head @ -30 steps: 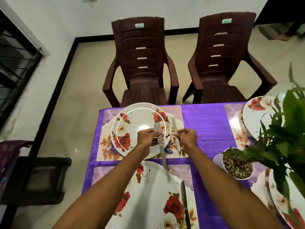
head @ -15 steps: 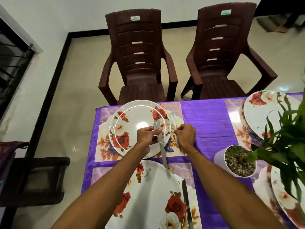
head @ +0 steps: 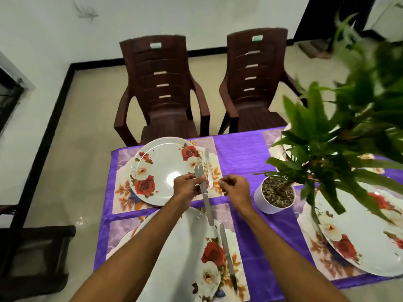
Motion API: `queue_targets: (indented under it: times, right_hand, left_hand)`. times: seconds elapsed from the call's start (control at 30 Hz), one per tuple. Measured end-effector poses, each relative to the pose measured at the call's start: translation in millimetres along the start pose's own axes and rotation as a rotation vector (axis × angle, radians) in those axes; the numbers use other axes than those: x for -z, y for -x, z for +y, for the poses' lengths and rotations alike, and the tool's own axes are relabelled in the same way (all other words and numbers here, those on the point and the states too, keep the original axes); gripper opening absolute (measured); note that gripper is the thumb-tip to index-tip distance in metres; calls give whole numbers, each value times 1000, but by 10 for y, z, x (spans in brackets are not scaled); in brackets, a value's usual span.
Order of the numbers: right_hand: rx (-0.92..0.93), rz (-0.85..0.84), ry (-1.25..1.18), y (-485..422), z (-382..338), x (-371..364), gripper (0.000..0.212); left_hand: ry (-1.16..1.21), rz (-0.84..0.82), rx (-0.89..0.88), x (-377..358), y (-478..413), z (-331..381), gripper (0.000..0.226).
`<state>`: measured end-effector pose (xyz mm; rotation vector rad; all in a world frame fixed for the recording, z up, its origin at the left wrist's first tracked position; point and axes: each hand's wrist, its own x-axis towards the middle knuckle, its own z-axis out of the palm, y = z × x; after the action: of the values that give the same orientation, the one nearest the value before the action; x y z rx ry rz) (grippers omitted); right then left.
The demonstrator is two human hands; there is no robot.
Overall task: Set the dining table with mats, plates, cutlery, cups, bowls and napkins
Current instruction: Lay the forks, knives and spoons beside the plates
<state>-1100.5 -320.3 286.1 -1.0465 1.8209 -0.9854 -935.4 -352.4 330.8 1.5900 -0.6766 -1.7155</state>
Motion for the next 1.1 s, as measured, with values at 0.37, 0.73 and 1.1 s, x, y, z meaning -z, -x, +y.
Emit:
queue_targets:
  times: [0.37,0.73,1.1]
  right_hand:
    - [-164,-291,-266,809,263,1086,22]
    - [-135,-311,-151,1063,572,2040,22]
    - [-166,-132,-156,1125,726,3082,11]
  left_hand:
    - [25,-47,4,-937,832,-703,17]
    - [-40,-138,14,-1686,1296,-1130,9]
    - [-75,-270,30,-2506,1404,-1273,5]
